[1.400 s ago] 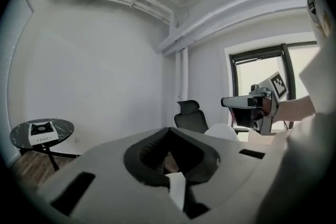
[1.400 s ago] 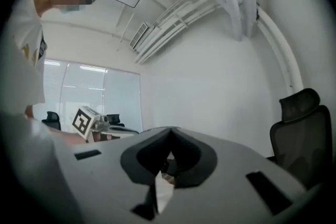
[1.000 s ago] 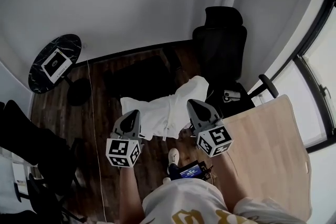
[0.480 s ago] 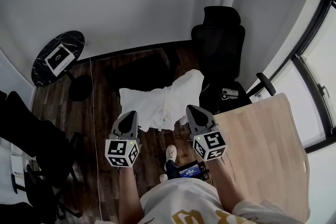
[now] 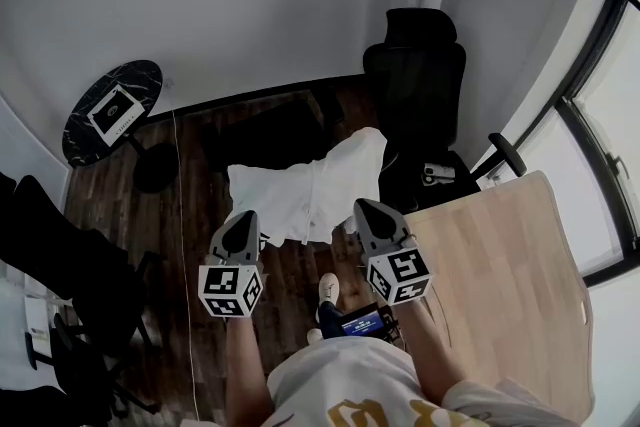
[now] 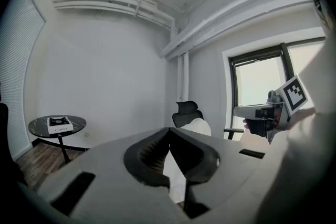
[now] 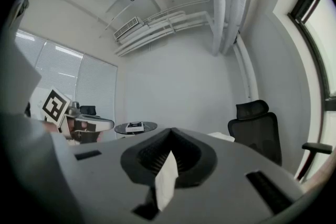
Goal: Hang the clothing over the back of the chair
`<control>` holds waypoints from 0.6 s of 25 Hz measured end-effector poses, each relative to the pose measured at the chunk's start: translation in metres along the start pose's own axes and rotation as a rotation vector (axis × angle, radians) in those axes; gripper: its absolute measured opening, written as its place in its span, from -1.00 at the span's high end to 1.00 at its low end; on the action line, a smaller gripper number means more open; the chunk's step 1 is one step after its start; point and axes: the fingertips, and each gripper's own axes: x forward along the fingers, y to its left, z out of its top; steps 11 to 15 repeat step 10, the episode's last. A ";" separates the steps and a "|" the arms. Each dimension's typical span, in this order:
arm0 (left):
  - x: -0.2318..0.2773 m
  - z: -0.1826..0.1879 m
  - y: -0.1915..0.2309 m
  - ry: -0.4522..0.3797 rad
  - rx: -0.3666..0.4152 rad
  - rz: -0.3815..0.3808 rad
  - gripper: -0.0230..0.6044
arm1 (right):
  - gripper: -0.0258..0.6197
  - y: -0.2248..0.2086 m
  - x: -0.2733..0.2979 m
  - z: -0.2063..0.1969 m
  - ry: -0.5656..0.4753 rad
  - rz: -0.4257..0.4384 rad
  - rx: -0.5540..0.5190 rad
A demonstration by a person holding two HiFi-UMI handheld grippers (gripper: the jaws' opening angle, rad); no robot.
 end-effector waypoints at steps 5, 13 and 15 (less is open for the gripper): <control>-0.002 -0.001 0.000 0.007 -0.002 -0.014 0.86 | 0.89 0.007 -0.002 0.005 -0.014 0.029 0.015; 0.007 0.006 0.006 -0.005 0.017 -0.003 0.86 | 0.89 -0.001 0.007 0.010 -0.033 0.015 -0.002; 0.007 0.006 0.006 -0.005 0.017 -0.003 0.86 | 0.89 -0.001 0.007 0.010 -0.033 0.015 -0.002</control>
